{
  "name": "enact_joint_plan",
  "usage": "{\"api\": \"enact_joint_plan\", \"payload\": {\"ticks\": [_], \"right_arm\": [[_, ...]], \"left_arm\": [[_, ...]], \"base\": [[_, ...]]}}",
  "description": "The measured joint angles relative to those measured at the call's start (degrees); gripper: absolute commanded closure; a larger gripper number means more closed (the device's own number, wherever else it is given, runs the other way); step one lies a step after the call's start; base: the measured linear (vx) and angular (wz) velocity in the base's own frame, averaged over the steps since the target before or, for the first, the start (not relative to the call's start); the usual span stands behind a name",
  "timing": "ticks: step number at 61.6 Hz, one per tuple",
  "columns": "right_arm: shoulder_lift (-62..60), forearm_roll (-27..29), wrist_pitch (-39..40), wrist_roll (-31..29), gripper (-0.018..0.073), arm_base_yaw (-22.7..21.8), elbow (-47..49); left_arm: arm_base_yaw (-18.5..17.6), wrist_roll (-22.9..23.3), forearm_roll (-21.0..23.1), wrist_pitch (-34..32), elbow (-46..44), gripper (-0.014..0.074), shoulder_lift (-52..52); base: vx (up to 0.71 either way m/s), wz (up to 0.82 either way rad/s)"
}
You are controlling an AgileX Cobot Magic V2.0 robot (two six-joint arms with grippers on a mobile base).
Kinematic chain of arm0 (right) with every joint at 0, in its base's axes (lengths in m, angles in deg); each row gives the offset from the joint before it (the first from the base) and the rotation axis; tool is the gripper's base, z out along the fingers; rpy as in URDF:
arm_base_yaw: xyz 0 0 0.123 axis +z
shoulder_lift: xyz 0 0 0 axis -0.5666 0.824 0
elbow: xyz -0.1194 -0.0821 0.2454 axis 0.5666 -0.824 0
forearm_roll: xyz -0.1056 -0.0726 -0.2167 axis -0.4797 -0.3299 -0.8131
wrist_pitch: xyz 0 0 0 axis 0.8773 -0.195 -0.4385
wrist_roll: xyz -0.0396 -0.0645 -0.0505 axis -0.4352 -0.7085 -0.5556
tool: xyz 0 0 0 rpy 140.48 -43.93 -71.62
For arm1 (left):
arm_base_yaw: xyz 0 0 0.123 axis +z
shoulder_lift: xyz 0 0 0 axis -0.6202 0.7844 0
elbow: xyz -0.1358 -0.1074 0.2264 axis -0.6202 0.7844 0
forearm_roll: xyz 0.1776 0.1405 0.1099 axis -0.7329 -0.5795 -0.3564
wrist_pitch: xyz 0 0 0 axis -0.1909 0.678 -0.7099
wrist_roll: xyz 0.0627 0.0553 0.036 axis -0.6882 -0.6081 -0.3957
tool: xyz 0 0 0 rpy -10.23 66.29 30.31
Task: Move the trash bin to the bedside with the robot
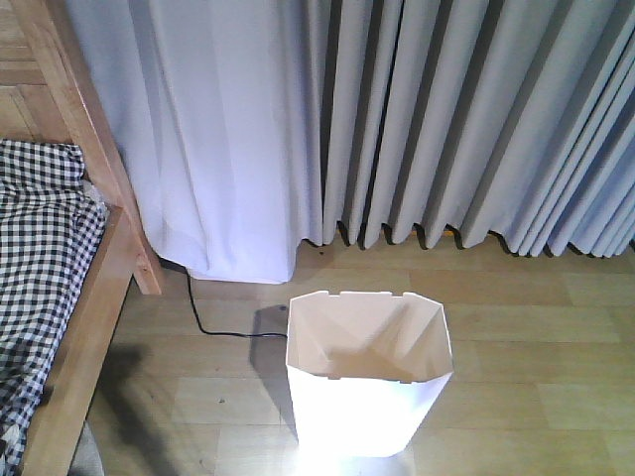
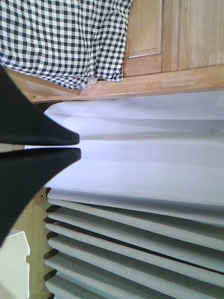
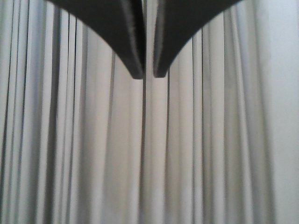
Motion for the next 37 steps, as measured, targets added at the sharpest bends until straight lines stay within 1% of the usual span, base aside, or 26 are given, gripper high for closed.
{"api": "enact_joint_plan", "payload": {"ticks": [10, 37], "right_arm": [[0.0, 2.89, 0.0, 0.0, 0.0571, 0.0, -0.1], [0.0, 2.81, 0.43, 0.08, 0.057, 0.0, -0.1]], "left_arm": [[0.0, 0.0, 0.0, 0.0, 0.0, 0.0602, 0.0], [0.0, 0.0, 0.0, 0.0, 0.0, 0.0602, 0.0]], "base": [[0.0, 0.0], [0.0, 0.0]]}}
